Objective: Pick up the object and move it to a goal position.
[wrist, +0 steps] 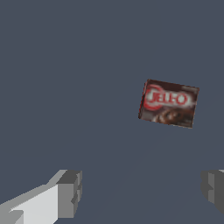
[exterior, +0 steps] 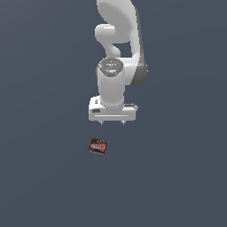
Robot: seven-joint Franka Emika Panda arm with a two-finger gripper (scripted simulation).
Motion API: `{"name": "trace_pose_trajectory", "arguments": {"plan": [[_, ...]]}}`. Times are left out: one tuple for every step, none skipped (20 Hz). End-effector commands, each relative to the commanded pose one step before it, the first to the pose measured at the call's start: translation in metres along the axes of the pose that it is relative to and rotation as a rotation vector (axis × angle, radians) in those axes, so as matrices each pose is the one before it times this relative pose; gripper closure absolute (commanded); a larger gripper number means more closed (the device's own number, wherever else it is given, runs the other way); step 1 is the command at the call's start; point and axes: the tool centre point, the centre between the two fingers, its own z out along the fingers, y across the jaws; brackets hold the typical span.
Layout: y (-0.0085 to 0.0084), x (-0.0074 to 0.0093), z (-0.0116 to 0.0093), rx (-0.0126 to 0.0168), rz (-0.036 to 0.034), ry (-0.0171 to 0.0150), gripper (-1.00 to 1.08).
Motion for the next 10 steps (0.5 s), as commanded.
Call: {"name": "trace_pose_trajectory", "arguments": {"plan": [[0.00001,0.0,0.0,0.0,0.0,0.0,-0.92],[-0.00068,0.00016,-0.00054,-0.00007,-0.00079,0.00057,-0.92],[-0.00173,0.00051,-0.00143,-0.00013,-0.00193,0.00141,-0.92],[-0.00285,0.0008,-0.00235,-0.00022,-0.00319,0.00234,-0.92],[-0.00391,0.00108,-0.00323,-0.0003,-0.00437,0.00322,-0.92],[-0.00487,0.00132,-0.00403,-0.00038,-0.00543,0.00402,-0.92],[-0.00445,0.00118,-0.0037,-0.00035,-0.00495,0.00368,-0.92],[-0.00321,0.00085,-0.00267,-0.00026,-0.00353,0.00265,-0.92],[-0.00205,0.00052,-0.00171,-0.00017,-0.00227,0.00171,-0.92],[-0.00085,0.0002,-0.00071,-0.00007,-0.00095,0.00073,-0.92]]}}
